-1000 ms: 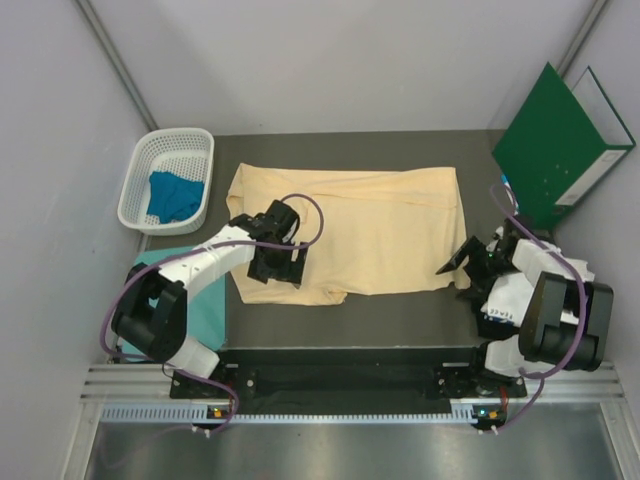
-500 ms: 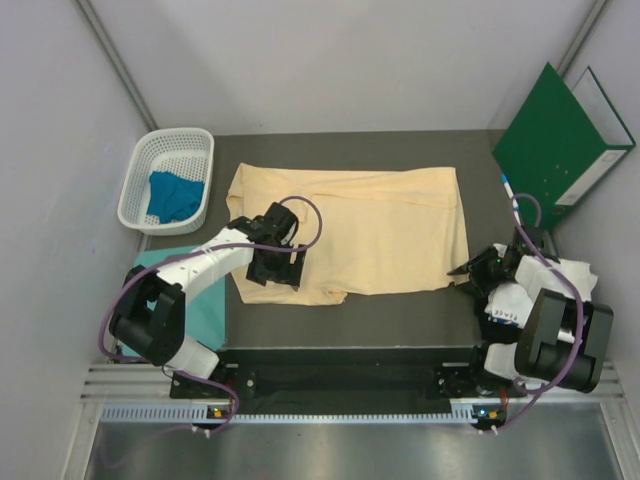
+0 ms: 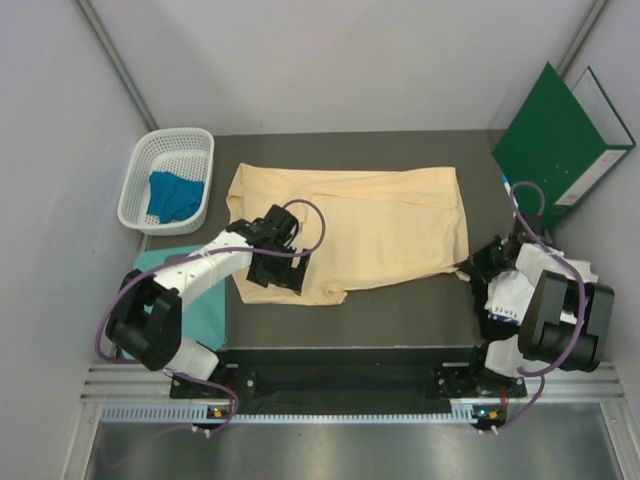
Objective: Fold and stack the t-shirts
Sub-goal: Grap the side of the flattened tshirt closest away from the robot with both arms
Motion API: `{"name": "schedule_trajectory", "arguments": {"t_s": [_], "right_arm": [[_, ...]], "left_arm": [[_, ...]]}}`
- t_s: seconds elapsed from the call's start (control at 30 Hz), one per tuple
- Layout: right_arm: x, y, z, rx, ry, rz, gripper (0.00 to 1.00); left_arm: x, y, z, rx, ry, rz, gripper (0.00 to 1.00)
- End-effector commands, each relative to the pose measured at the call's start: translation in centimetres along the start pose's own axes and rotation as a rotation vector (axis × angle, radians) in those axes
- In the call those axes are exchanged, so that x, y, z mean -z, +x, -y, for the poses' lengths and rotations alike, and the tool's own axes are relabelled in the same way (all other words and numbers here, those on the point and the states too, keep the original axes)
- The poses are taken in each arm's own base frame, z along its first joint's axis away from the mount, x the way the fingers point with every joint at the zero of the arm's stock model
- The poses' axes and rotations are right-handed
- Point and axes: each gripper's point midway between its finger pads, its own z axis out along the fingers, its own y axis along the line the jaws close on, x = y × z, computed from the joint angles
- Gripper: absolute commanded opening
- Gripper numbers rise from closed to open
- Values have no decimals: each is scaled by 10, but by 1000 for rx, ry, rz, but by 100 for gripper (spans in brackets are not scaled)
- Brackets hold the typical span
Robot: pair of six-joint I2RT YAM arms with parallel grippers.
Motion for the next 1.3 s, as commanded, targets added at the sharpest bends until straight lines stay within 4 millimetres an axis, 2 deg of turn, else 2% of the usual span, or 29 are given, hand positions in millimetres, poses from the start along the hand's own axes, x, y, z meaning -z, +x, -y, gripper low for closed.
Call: {"name": "schedule_trajectory", "arguments": {"t_s": [0.0,0.1,0.23,0.3,0.4,0.47,0.5,0.6,0.63,0.67,0.73,0.8,0.9,1.0,1.03,1.13,1.17,1.2,1.27], "right_arm": [[13,-31,-42,82,-87,95,0],[16,-35,-53,95,-113,98,0],[16,-42,-67,104,-148,93,0],[14,-47,-75,109,-170,86,0],[12,-52,-85,114,-195,75,0],[11,-56,-93,118,-213,70,0],[10,-55,-96,120,-220,57,0],[9,-56,-102,135,-228,41,0],[9,-57,-102,138,-228,39,0],[9,-56,-103,145,-229,28,0],[9,-56,-103,149,-227,23,1],[8,-55,-104,157,-229,13,1],[6,-54,-104,165,-231,-8,1],[2,-56,-107,178,-231,-18,1],[2,-58,-108,179,-231,-21,1],[-3,-63,-113,191,-235,-29,1],[-6,-66,-114,197,-233,-30,1],[-8,-66,-115,202,-233,-38,1],[-13,-72,-118,211,-235,-36,1]], "left_arm": [[-8,-3,12,-76,38,-21,92],[-22,0,21,-141,19,-78,89],[-32,-2,44,-234,23,-102,88],[-41,1,47,-258,5,-128,89],[-54,-1,36,-286,-112,-151,88],[-61,-6,21,-288,-216,-151,83],[-63,-9,17,-275,-248,-142,67],[-69,-11,3,-260,-352,-162,34],[-68,-14,3,-257,-360,-161,0],[-66,-11,-3,-257,-396,-182,0],[-61,-11,-2,-248,-396,-182,0],[-47,-15,0,-244,-385,-162,0],[-23,-31,0,-243,-404,-101,0],[-8,-56,-1,-257,-428,-40,0],[-2,-70,-2,-249,-435,-8,0],[-6,-94,-5,-245,-440,4,0],[-14,-99,-7,-269,-449,-9,0],[-11,-117,-7,-261,-453,26,0],[-18,-136,-16,-300,-505,27,0]]}}
